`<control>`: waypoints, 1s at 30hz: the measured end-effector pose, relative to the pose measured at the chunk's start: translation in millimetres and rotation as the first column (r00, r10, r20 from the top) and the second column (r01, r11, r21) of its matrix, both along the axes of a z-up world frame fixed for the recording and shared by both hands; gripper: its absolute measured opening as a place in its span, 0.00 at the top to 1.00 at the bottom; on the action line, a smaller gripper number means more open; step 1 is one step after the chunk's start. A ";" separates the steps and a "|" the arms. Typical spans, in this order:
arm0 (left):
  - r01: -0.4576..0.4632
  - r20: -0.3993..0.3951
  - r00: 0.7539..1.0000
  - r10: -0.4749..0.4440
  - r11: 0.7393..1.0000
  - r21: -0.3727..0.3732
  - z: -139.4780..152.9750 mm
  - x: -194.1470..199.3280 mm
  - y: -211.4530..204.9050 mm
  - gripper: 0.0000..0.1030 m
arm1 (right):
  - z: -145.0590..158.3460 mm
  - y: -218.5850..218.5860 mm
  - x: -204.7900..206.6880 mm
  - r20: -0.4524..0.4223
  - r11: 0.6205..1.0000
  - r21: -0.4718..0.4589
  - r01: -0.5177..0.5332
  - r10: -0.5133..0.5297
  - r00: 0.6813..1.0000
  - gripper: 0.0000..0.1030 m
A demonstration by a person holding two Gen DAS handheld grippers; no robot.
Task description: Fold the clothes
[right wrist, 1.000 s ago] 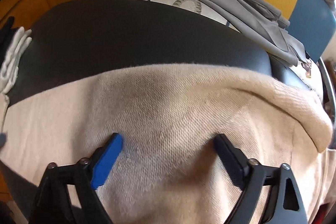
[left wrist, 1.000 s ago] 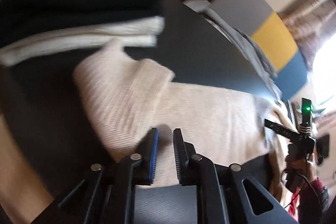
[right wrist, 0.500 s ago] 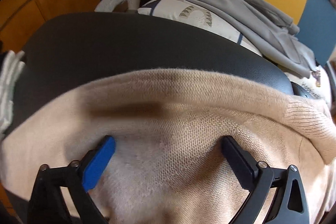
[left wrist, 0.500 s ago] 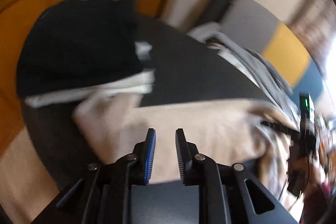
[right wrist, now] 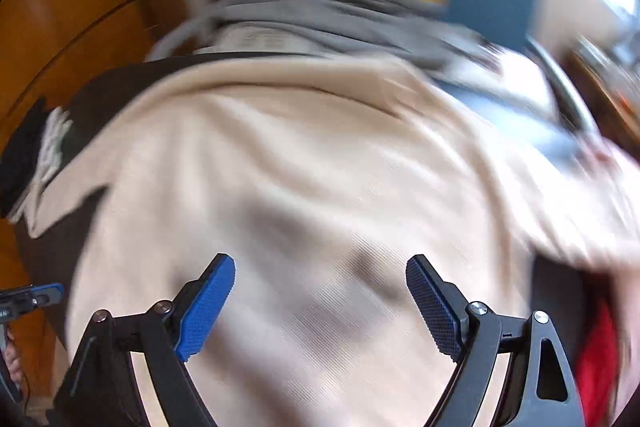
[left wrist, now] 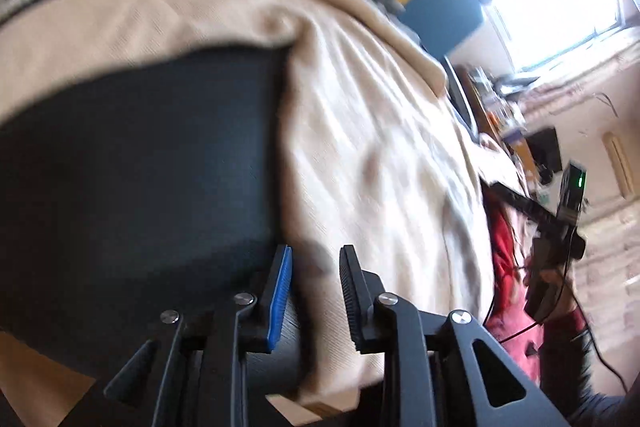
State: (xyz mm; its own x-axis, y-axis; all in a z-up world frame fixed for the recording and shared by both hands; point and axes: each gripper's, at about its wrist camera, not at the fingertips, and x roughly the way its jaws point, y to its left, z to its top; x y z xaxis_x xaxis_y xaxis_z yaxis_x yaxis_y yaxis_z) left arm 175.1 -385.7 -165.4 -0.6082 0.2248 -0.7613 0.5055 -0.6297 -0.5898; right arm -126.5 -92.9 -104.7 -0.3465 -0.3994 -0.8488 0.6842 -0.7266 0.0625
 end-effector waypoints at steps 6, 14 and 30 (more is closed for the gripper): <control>0.071 0.029 0.997 -0.069 0.991 -0.113 2.1 -18.8 40.4 0.70 | -32.5 158.9 19.6 0.159 0.956 -0.057 0.288 -0.276 0.948 0.14; 0.114 0.109 0.990 -0.088 0.959 -0.258 6.6 -39.3 58.6 0.71 | -60.3 183.5 54.8 0.117 0.961 -0.027 0.275 -0.270 0.956 0.39; 0.134 0.074 0.990 -0.119 0.960 -0.246 24.8 12.1 8.3 0.93 | -58.0 160.9 118.5 0.113 0.988 0.075 0.131 -0.139 0.984 0.90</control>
